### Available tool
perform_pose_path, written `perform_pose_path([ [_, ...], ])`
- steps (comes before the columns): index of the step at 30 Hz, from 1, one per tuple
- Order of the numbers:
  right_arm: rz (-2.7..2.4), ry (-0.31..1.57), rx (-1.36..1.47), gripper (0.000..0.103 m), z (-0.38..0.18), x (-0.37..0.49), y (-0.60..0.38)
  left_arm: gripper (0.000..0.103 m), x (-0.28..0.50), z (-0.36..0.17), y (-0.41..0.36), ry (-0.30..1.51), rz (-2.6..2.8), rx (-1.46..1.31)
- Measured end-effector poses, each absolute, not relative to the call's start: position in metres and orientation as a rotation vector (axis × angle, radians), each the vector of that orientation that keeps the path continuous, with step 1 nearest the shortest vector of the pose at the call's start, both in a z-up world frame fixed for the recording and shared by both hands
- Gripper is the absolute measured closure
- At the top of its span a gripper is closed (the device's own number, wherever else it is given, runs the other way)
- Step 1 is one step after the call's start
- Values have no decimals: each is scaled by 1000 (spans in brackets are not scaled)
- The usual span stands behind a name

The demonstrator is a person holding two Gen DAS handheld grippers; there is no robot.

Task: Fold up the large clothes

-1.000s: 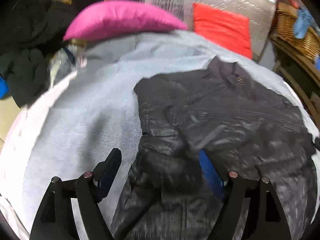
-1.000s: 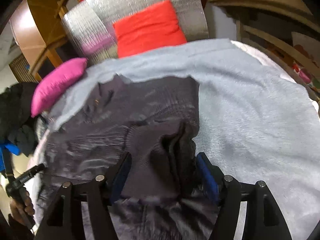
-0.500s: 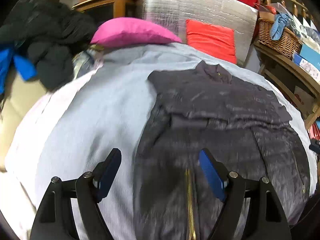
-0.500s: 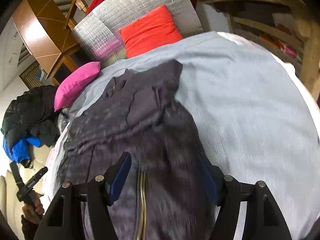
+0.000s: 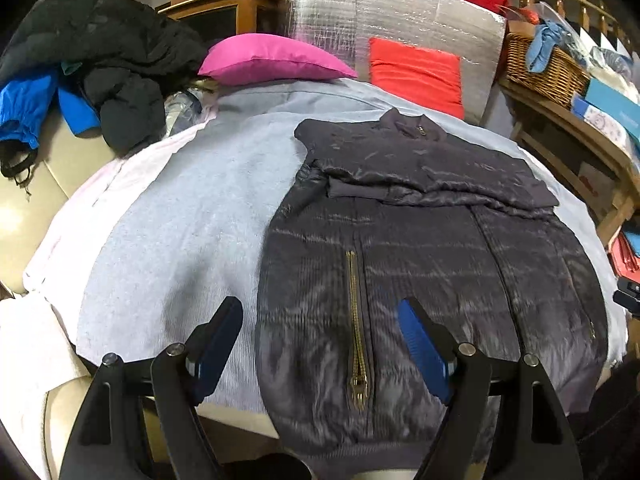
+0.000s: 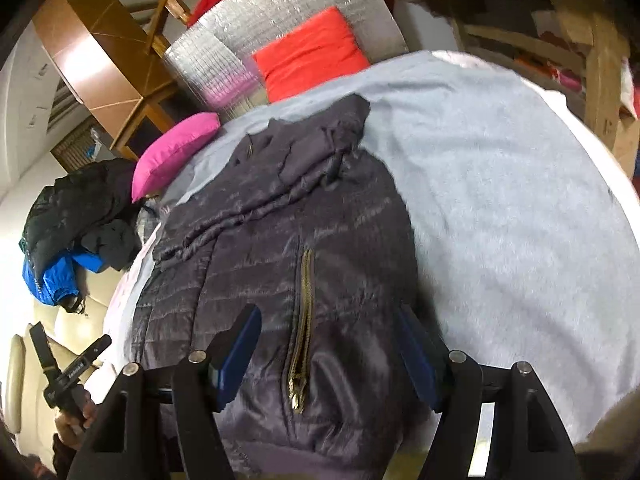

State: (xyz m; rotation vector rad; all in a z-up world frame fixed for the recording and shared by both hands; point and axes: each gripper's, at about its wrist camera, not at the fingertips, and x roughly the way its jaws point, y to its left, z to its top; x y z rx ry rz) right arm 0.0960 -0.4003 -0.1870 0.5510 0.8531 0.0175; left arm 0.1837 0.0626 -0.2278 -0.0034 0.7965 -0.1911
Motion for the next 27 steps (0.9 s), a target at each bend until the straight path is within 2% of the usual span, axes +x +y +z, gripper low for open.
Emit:
perform_pose_path([
  [8, 4, 899, 520, 31, -195, 66, -390, 19, 174, -269, 102, 961, -163, -157],
  [27, -2, 1093, 606, 31, -252, 42, -389, 19, 150, -333, 81, 1146, -169, -266],
])
